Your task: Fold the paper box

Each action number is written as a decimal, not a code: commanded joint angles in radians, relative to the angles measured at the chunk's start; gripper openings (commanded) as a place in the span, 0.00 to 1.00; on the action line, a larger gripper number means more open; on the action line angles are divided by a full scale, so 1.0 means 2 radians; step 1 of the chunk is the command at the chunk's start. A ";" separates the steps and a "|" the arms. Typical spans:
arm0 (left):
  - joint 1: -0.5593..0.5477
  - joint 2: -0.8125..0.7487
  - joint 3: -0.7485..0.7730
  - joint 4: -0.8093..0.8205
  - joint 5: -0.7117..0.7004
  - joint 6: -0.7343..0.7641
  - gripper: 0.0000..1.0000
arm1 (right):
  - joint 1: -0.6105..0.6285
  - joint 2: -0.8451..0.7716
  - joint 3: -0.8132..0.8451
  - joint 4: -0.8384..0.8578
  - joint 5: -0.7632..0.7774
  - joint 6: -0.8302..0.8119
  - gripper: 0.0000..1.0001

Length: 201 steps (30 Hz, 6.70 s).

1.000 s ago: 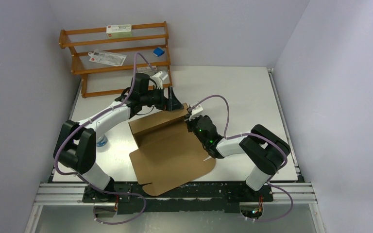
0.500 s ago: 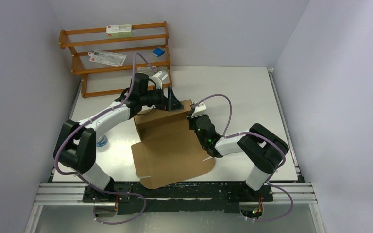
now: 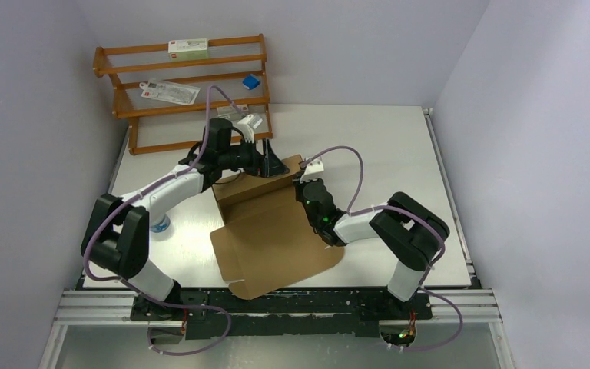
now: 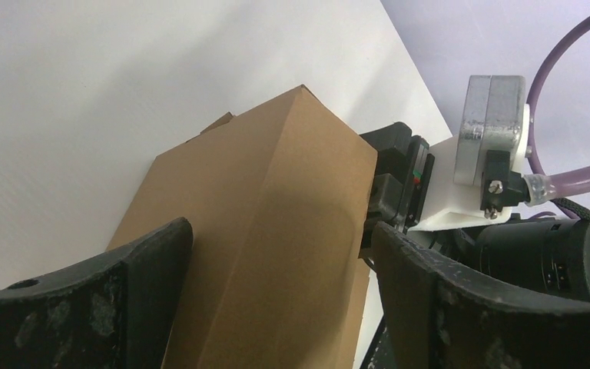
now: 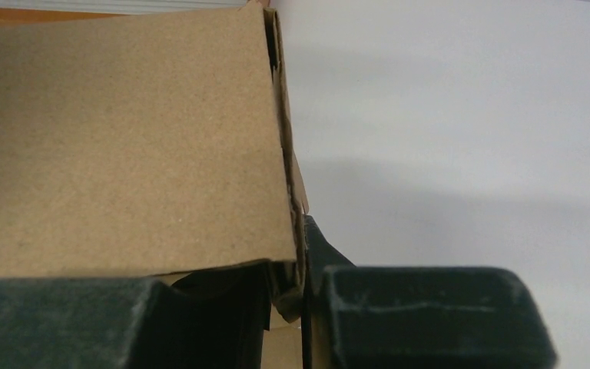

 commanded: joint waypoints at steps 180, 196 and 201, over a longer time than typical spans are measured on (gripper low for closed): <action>-0.154 -0.033 0.127 -0.243 -0.323 0.128 0.97 | -0.185 -0.123 0.000 -0.138 -0.244 0.250 0.58; -0.153 -0.018 0.106 -0.225 -0.319 0.119 0.97 | -0.192 -0.039 -0.041 0.032 -0.353 0.319 0.28; -0.153 -0.015 0.114 -0.234 -0.326 0.123 0.97 | -0.191 -0.021 -0.038 0.023 -0.344 0.313 0.27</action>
